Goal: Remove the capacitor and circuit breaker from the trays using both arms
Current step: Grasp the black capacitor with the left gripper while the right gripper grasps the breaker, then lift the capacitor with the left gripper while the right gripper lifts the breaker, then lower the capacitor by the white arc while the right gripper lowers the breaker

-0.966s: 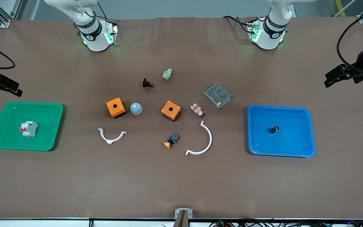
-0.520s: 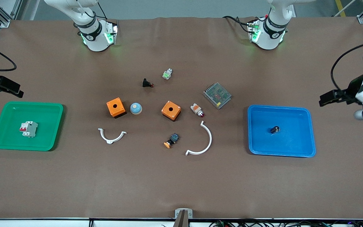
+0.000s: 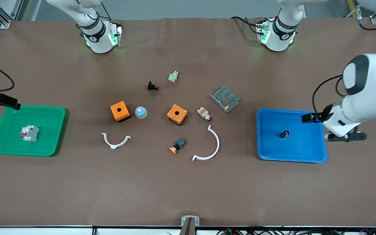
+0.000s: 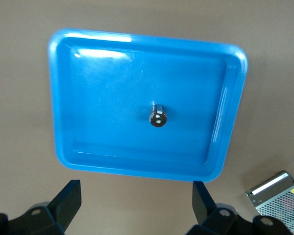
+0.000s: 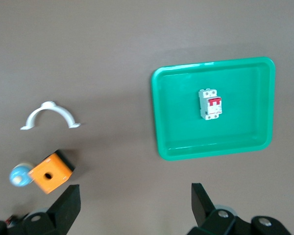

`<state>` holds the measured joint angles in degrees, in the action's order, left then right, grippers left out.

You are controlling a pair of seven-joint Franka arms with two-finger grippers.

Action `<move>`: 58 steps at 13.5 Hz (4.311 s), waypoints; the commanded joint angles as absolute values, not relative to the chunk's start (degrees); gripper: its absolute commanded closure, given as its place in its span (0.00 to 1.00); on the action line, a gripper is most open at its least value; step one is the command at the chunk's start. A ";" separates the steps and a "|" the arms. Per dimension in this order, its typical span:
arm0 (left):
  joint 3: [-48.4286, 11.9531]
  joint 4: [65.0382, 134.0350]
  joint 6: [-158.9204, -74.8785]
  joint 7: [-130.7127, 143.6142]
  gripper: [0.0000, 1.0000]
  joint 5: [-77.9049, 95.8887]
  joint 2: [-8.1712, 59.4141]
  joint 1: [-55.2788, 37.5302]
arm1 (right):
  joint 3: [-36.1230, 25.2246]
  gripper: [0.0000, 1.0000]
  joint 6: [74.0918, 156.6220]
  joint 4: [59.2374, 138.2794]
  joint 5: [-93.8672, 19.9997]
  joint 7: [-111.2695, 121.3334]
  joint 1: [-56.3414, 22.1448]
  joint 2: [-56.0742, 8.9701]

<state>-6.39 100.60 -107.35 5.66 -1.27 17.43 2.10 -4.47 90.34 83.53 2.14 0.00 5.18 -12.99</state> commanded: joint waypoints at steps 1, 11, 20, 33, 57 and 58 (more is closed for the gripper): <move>-7.56 100.98 -109.16 5.98 0.05 -1.32 20.99 2.11 | -3.87 0.00 92.28 82.35 2.90 7.08 10.70 -18.35; -7.91 110.56 -129.01 5.80 0.31 -1.67 26.63 2.28 | -3.78 0.00 118.70 90.59 2.55 30.23 23.20 -31.46; -7.91 110.57 -133.06 5.63 0.36 -2.02 29.88 2.64 | -3.52 0.00 126.21 95.44 -0.52 30.23 22.59 -35.77; -10.44 109.78 -129.56 7.37 0.97 -1.32 24.00 2.37 | -3.52 0.73 126.21 96.06 -0.62 30.32 22.59 -36.56; -15.23 82.18 -135.15 69.78 0.99 -2.55 44.64 -26.25 | -3.43 0.81 105.08 101.06 -7.72 -27.93 -25.11 -17.92; -12.25 82.00 -136.92 69.52 0.99 -2.37 45.61 -28.63 | -3.43 0.81 109.03 102.64 -8.69 -29.43 -27.05 -18.71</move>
